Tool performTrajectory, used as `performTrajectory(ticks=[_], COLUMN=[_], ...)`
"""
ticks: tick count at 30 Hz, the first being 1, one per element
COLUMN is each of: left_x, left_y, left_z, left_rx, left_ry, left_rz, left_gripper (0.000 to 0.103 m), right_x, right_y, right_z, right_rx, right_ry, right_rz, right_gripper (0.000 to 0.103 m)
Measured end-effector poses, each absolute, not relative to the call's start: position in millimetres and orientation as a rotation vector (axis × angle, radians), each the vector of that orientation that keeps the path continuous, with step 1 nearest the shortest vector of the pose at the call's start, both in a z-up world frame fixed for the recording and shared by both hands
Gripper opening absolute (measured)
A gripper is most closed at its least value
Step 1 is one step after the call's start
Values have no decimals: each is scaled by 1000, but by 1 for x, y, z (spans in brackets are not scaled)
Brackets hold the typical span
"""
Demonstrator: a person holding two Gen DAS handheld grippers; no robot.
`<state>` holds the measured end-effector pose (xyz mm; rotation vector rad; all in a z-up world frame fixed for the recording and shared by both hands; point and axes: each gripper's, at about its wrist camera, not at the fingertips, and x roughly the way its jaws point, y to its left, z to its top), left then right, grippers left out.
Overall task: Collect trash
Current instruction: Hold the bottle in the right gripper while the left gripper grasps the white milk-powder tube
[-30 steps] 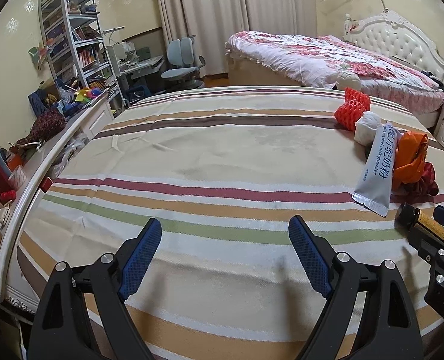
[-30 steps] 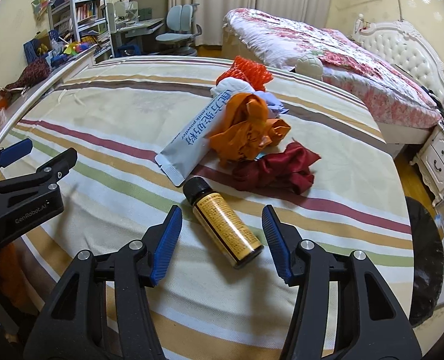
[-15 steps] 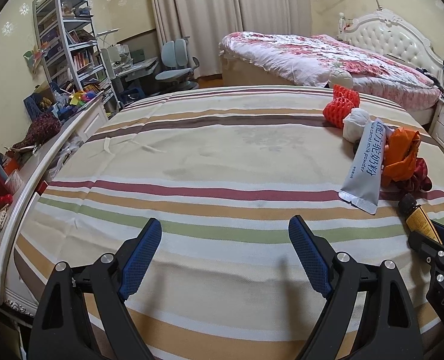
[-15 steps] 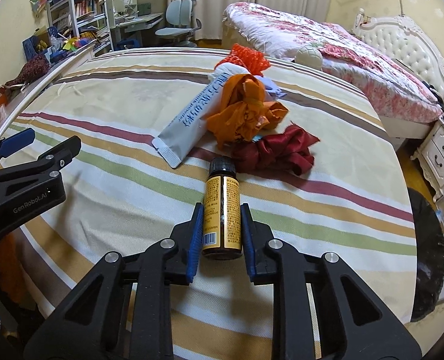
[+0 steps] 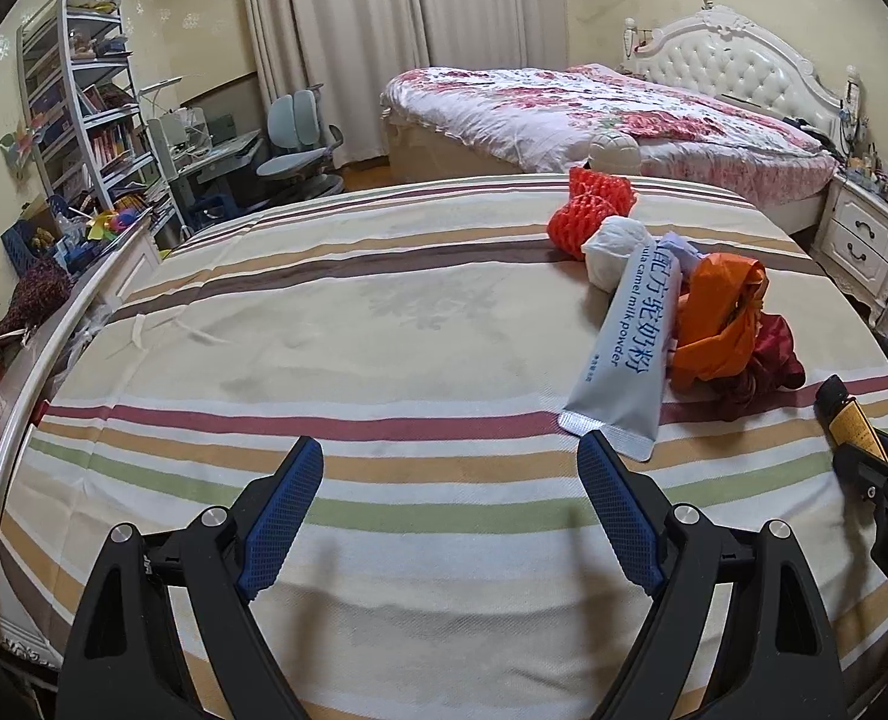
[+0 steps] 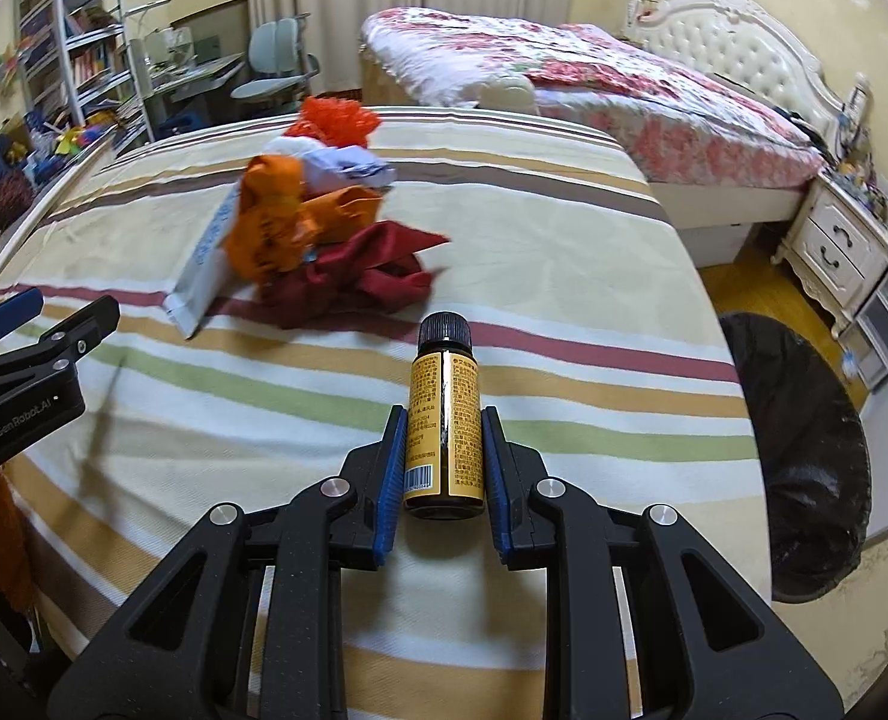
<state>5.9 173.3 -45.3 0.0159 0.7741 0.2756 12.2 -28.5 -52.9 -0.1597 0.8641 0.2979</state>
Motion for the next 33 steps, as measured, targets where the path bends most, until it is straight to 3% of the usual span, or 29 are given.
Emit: performTrajectory(ticks=[33], left_x=[63], left_y=[145], left_z=[-42], left_rx=[40], left_ry=[780], left_rz=[149], left_gripper=[84], right_x=[49], right_y=[-38], right_z=[-57], right_rx=[-131], right_ry=[866], right_rz=[295], right_gripper=[24])
